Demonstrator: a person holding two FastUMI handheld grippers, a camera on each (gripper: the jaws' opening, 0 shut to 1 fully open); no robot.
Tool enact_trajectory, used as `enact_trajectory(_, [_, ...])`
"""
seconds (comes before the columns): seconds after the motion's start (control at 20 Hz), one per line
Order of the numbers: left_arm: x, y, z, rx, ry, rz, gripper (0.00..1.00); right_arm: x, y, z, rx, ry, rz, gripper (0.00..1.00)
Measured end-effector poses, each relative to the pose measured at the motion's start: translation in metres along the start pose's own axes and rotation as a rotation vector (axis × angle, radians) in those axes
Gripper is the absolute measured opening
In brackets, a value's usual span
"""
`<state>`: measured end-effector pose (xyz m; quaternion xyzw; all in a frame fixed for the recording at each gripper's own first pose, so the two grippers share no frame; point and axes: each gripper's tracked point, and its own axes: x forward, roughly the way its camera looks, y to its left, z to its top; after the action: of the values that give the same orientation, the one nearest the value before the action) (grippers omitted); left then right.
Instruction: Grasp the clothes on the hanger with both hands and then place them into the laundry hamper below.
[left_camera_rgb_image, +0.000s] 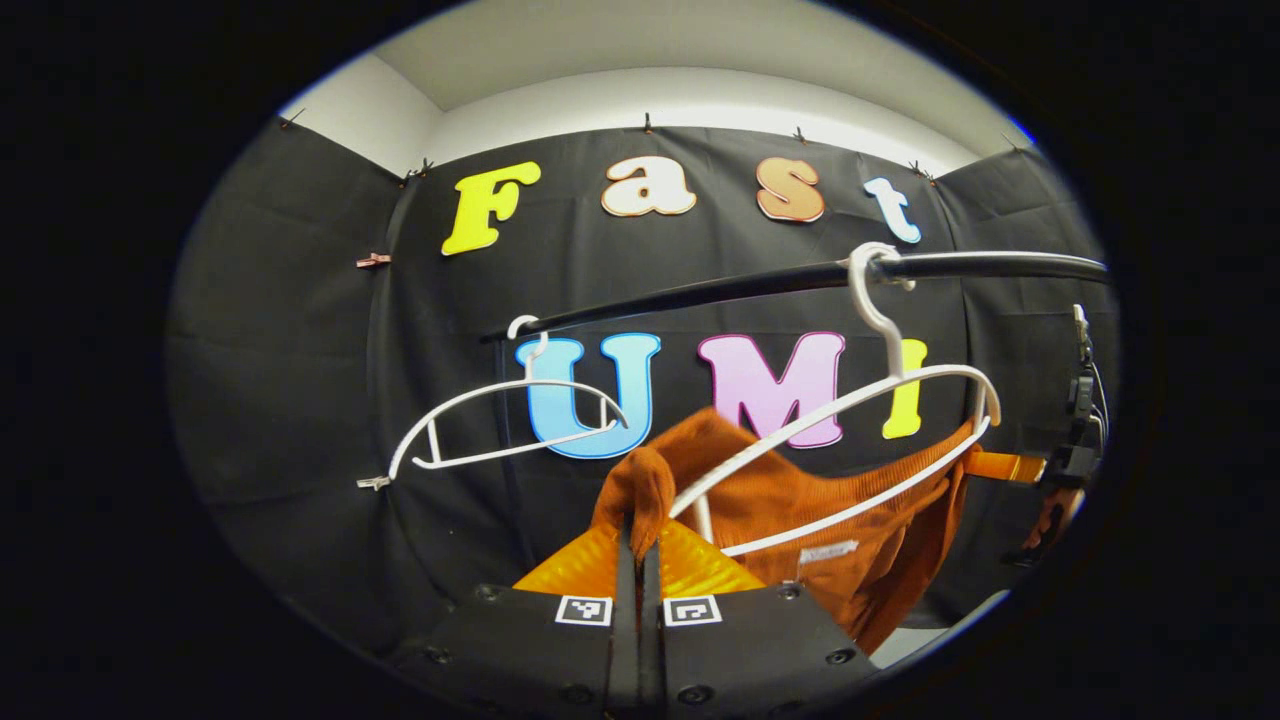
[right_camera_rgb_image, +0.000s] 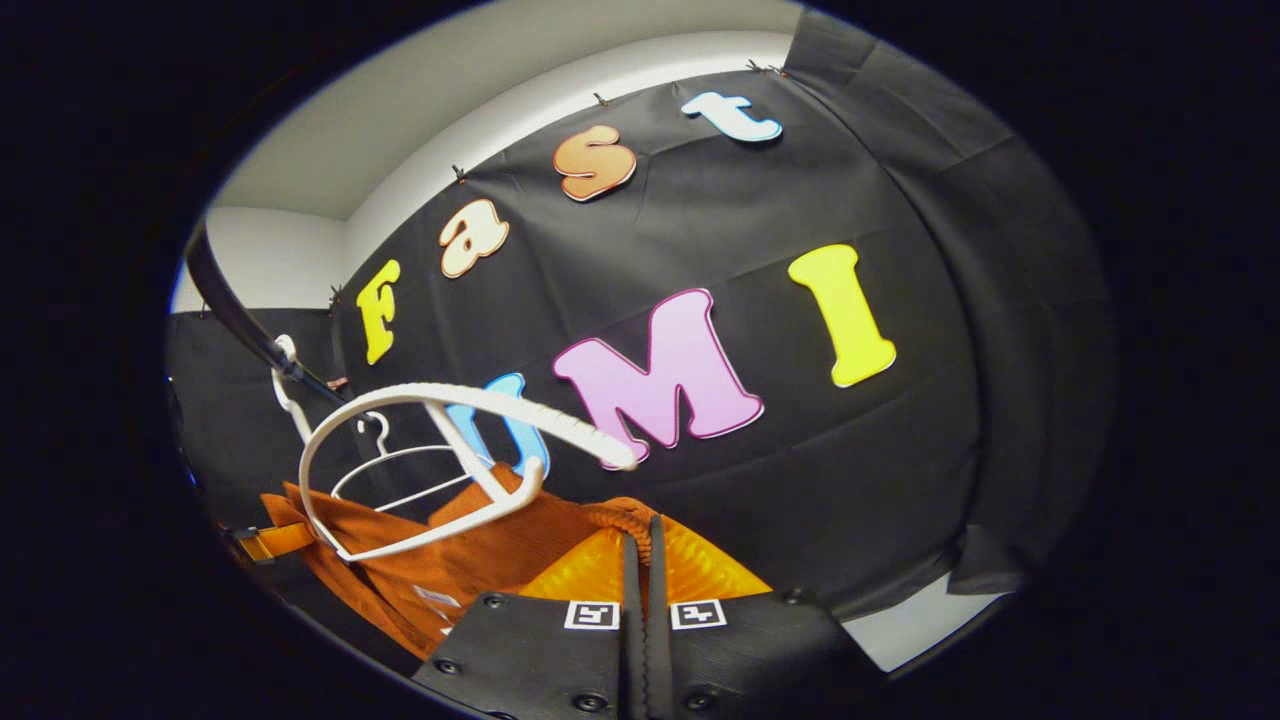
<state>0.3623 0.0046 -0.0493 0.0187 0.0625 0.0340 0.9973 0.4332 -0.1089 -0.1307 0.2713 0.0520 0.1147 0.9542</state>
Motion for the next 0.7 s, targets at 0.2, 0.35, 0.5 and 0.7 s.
enact_trajectory(0.2, [-0.004, 0.017, -0.04, -0.015, 0.06, 0.018, 0.05, -0.02, 0.032, -0.027, 0.056, 0.038, 0.092, 0.04])
enact_trajectory(0.35, [-0.012, 0.015, -0.079, -0.049, 0.122, 0.0, 0.05, -0.036, 0.045, -0.048, 0.093, 0.074, 0.134, 0.04])
enact_trajectory(0.5, [-0.021, 0.004, -0.114, -0.073, 0.18, -0.02, 0.05, -0.054, 0.056, -0.067, 0.106, 0.113, 0.166, 0.04])
enact_trajectory(0.7, [-0.029, -0.023, -0.14, -0.054, 0.223, -0.076, 0.05, -0.069, 0.079, -0.089, 0.107, 0.162, 0.212, 0.04])
